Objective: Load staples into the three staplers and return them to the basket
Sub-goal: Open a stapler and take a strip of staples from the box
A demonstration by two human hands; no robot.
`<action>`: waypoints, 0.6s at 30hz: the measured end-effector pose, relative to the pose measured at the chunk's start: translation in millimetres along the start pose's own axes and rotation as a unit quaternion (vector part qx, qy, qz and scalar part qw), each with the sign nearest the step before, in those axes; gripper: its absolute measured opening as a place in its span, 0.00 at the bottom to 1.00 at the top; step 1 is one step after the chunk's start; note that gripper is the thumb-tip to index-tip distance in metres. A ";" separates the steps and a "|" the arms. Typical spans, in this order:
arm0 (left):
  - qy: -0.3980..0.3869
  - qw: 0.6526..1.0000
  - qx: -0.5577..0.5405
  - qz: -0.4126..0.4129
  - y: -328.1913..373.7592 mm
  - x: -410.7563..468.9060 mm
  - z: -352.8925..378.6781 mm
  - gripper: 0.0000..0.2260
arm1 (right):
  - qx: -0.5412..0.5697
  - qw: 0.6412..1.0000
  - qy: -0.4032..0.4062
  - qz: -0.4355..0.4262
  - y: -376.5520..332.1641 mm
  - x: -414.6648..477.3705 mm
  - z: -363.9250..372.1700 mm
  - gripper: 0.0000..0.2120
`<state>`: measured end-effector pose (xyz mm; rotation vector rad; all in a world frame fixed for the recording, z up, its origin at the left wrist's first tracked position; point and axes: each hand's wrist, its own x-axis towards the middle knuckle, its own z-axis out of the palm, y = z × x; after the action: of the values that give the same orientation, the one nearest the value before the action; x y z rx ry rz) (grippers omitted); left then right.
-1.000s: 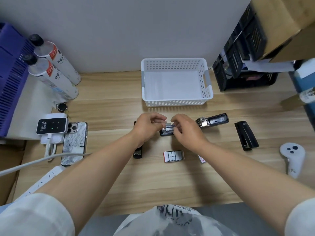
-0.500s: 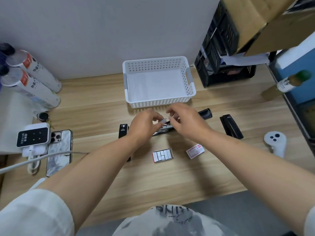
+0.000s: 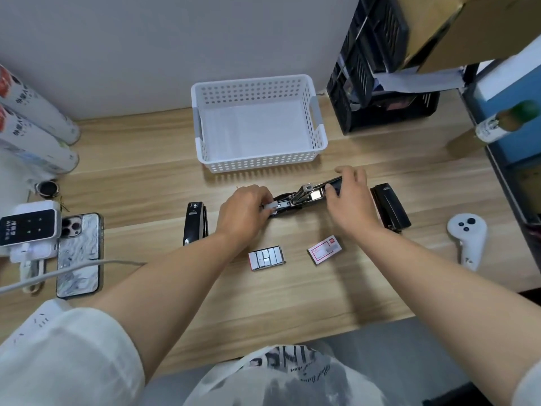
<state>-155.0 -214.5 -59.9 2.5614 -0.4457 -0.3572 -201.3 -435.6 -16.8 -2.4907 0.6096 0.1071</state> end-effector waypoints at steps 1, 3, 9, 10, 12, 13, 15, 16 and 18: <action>0.002 1.000 0.003 0.001 -0.4 -0.3 1.0 0.03 | 0.000 1.000 0.003 -0.003 1.2 0.8 0.5 0.17; 0.008 1.000 0.007 -0.003 -0.7 -0.7 2.9 0.03 | 0.002 1.000 0.006 -0.008 3.5 2.5 1.1 0.16; 0.005 1.000 0.007 -0.018 -3.5 -0.5 7.1 0.06 | 0.009 1.000 0.007 -0.019 7.2 3.6 1.0 0.15; 0.001 1.000 0.010 -0.016 -4.3 -0.9 7.3 0.07 | 0.011 1.000 0.007 -0.020 7.9 3.6 0.8 0.15; -0.002 1.000 0.023 0.000 -5.0 -4.4 6.7 0.11 | 0.017 1.000 0.003 -0.022 8.8 3.8 0.3 0.15; 0.001 0.999 0.032 0.019 -4.9 -7.2 5.7 0.14 | 0.020 1.000 0.000 -0.021 9.1 3.9 0.1 0.15; 0.004 0.995 0.058 0.077 -4.4 -13.3 2.7 0.16 | 0.024 0.999 -0.005 -0.020 9.2 4.2 -0.6 0.15; 0.000 0.992 0.074 0.106 -4.5 -15.7 1.3 0.15 | 0.025 0.999 -0.007 -0.019 9.5 4.3 -0.8 0.15; -0.020 0.984 0.110 0.137 -4.3 -18.5 -3.1 0.15 | 0.026 0.999 -0.011 -0.018 9.6 4.7 -1.4 0.15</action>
<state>-169.8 -202.6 -56.5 2.6582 -0.8866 -0.2711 -201.5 -445.3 -21.5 -2.4456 0.5505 0.1017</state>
